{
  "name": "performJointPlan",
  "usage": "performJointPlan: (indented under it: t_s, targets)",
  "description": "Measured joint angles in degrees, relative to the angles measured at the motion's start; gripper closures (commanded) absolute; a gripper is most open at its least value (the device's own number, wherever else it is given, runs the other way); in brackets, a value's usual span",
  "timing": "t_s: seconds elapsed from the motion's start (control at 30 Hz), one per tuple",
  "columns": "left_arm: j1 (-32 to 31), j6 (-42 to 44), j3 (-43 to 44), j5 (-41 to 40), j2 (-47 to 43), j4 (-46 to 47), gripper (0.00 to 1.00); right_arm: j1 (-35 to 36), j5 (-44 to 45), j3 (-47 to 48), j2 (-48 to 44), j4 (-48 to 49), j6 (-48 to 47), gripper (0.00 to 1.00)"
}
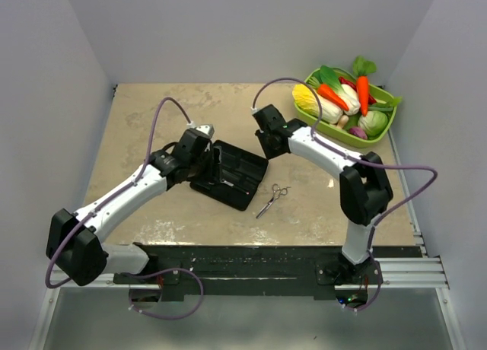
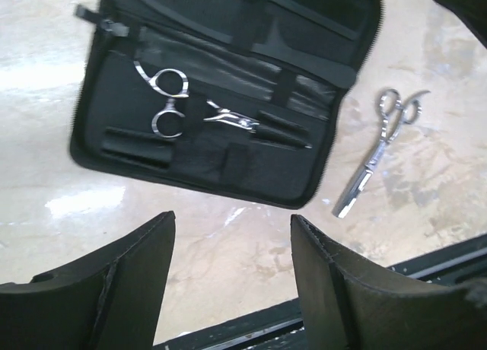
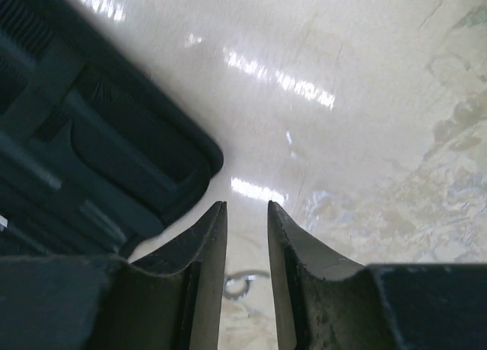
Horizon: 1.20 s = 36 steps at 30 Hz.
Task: Sort the hair-cutting tools
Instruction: Adjust the hairdressing tool bag at the center of the board, then pick up the scissors from the center of the board.
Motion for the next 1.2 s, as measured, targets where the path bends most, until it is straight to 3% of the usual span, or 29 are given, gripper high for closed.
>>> performJointPlan:
  t_s: [0.23, 0.47, 0.7, 0.97, 1.2]
  targets:
    - [1.95, 0.28, -1.03, -0.33, -0.07, -1.27, 0.32, 1.42, -4.68, -14.51, -12.55, -3.21, -0.83, 0.65]
    - [2.01, 0.28, -2.64, 1.2, 0.02, -0.81, 0.32, 5.7, -7.48, -18.25, -14.95, -5.49, -4.74, 0.62]
    - [2.01, 0.28, -3.39, 2.12, 0.02, 0.74, 0.32, 5.38, -7.04, -19.74, -13.64, -3.5, -3.28, 0.72]
    - [2.25, 0.31, -4.2, 3.26, 0.02, 1.27, 0.32, 5.33, -6.84, -19.71, -5.81, 3.52, 0.26, 0.95]
    - [2.27, 0.31, -4.22, 3.61, 0.02, 1.27, 0.31, 5.33, -5.86, -18.88, -3.15, 7.69, 1.27, 1.0]
